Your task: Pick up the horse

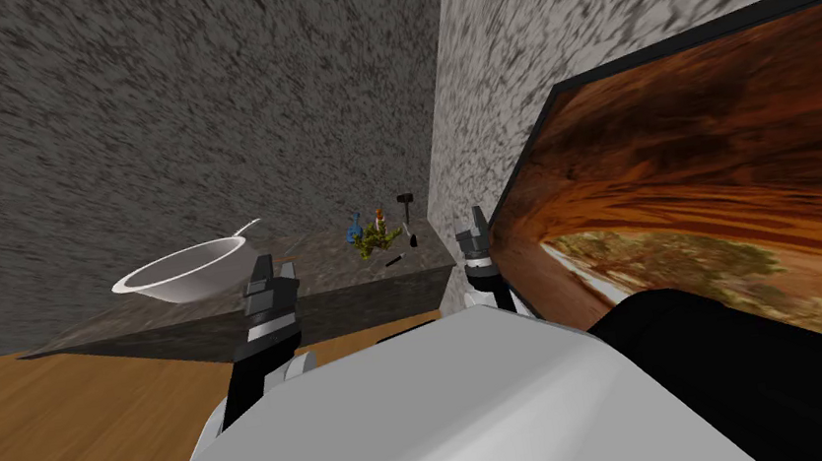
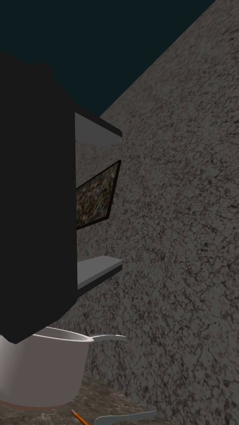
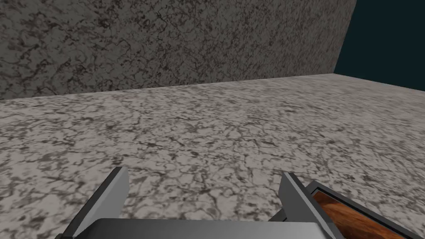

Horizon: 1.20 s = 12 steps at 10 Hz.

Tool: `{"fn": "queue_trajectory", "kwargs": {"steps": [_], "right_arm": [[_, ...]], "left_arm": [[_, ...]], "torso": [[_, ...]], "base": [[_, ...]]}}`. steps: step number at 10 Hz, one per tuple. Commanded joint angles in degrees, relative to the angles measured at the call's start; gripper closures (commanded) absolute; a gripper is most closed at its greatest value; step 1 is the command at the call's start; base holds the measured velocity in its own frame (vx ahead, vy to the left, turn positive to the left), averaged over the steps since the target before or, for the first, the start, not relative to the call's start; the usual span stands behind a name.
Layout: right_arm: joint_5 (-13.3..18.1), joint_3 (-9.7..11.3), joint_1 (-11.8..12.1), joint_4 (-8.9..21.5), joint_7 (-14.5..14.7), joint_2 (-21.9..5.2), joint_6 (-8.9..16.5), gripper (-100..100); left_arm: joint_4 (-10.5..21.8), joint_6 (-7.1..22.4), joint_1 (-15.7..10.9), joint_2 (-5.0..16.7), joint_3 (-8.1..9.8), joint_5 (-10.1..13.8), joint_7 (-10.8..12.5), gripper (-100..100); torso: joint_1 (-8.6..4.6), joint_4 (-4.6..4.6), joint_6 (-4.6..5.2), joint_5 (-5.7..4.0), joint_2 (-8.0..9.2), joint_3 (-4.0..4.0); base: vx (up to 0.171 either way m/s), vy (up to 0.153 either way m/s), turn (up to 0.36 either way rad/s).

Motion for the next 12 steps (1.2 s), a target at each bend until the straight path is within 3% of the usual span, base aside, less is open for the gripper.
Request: {"fn": "queue_trajectory", "kwargs": {"steps": [1,5,9,10,12], "right_arm": [[1.85,-0.19,1.09,0.98,2.31,-2.18,-0.13,-100],[6.24,-0.96,3.24,3.77,7.52,-5.17,-0.10,-100],[12.38,-2.34,5.76,8.59,14.01,-9.51,0.43,-100],[12.38,-2.34,5.76,8.59,14.30,-9.51,0.43,-100],[15.86,-3.18,6.98,11.78,17.85,-12.55,0.96,-100]], "left_arm": [[0.00,0.00,0.00,0.00,0.00,0.00,0.00,0],[0.00,0.00,-0.02,-0.01,-0.02,0.00,0.00,0],[0.00,0.00,-0.02,-0.01,-0.01,0.00,0.00,0],[0.00,0.00,-0.02,-0.01,-0.02,0.00,0.00,0],[0.00,0.00,-0.01,-0.01,-0.01,0.00,0.00,0]], "torso": [[0.00,0.00,0.00,0.00,0.00,0.00],[0.46,0.11,0.00,0.10,0.49,0.29],[0.43,0.10,0.00,0.10,0.48,0.28],[0.48,0.12,0.00,0.11,0.54,0.31],[0.29,0.09,-0.01,0.07,0.38,0.23]], "base": [[-0.076,0.045,0.066],[-0.122,0.115,0.063],[-0.112,0.121,0.090],[-0.102,0.091,0.022],[-0.083,0.095,0.110]]}}
